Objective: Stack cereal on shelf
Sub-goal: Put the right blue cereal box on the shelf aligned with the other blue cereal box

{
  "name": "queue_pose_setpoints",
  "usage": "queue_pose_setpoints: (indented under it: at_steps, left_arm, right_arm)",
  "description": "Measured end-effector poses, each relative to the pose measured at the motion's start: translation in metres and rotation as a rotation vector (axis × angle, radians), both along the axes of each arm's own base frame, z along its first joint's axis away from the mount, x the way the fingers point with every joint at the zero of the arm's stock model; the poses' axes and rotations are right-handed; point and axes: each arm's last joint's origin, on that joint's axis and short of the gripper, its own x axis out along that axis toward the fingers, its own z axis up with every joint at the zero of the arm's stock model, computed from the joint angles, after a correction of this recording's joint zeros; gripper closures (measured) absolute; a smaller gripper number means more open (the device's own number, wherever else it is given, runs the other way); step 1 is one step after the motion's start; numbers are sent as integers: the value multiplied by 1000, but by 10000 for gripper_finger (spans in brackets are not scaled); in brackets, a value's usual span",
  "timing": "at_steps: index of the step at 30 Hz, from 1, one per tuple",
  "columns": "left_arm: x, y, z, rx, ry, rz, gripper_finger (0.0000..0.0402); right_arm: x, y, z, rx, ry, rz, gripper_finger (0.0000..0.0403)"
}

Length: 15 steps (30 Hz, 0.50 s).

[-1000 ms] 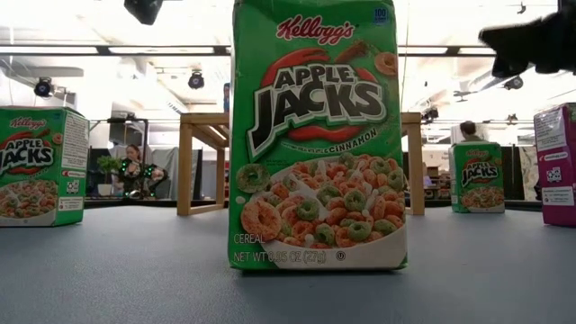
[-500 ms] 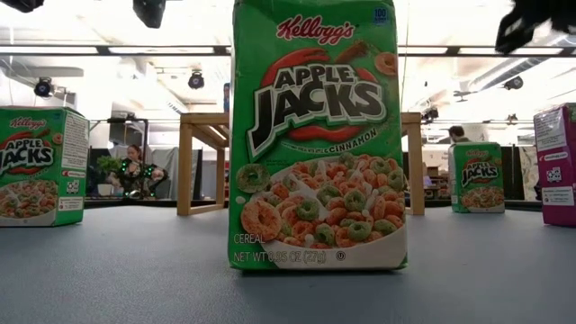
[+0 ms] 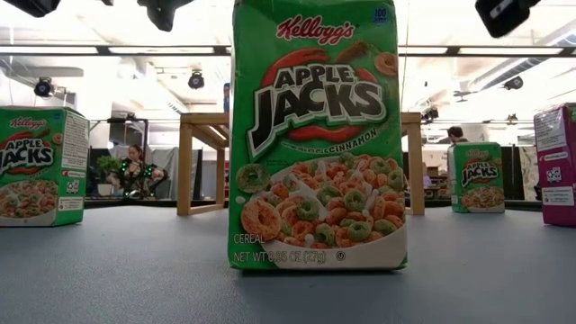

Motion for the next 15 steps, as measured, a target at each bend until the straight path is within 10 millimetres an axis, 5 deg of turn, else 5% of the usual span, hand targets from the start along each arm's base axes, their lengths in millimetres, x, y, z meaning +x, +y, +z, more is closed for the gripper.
queue_pose_setpoints:
  at_steps: [6,15]
  left_arm:
    - [-4,3,5,-5,-26,12,345]
    - [-2,5,3,-7,-19,16,345]
  right_arm:
    - [-1,49,-6,-35,151,-28,394]
    - [-40,97,23,11,-27,-67,394]
